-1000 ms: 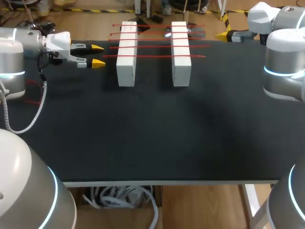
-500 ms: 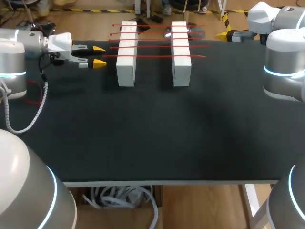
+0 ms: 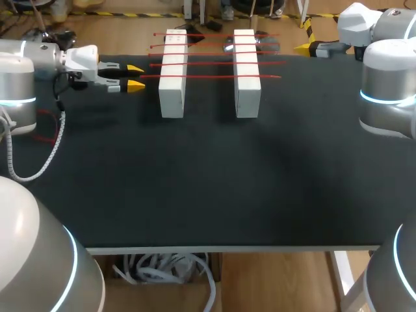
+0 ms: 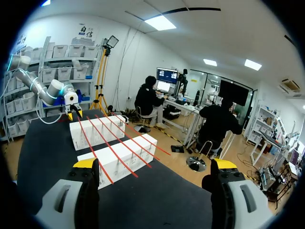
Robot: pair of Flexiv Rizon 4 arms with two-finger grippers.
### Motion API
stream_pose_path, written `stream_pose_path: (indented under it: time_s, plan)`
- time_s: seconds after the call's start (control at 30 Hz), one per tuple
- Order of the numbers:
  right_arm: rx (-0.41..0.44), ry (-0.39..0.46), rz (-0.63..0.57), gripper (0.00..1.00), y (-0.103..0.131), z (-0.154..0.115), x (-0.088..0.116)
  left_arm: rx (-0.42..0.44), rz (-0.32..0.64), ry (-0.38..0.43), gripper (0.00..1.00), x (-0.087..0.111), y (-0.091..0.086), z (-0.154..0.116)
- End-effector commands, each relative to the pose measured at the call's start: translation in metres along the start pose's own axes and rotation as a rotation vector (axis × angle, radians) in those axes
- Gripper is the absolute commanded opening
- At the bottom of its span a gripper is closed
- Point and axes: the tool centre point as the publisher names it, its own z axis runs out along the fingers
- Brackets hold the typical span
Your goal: Grab the tape and strap the tape.
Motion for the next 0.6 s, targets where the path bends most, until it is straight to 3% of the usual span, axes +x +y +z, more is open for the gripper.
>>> stream_pose_path:
  time_s: [0.03,0.27,0.47,0.6]
  plan:
    - [0.0,0.0,0.0,1.0,0.0,0.0,0.0,0.004,-0.002,0.007,0.3,-0.0029,0.0019,0.0005]
    - [0.0,0.0,0.0,1.0,0.0,0.0,0.0,0.006,-0.001,0.003,0.22,-0.0035,0.0017,0.0001]
    - [0.0,0.0,0.0,1.0,0.0,0.0,0.0,0.007,0.0,0.0,0.22,-0.0036,0.0007,-0.0005]
    - [0.0,0.0,0.0,1.0,0.0,0.0,0.0,0.007,0.003,0.001,0.27,-0.0033,-0.0008,-0.0006]
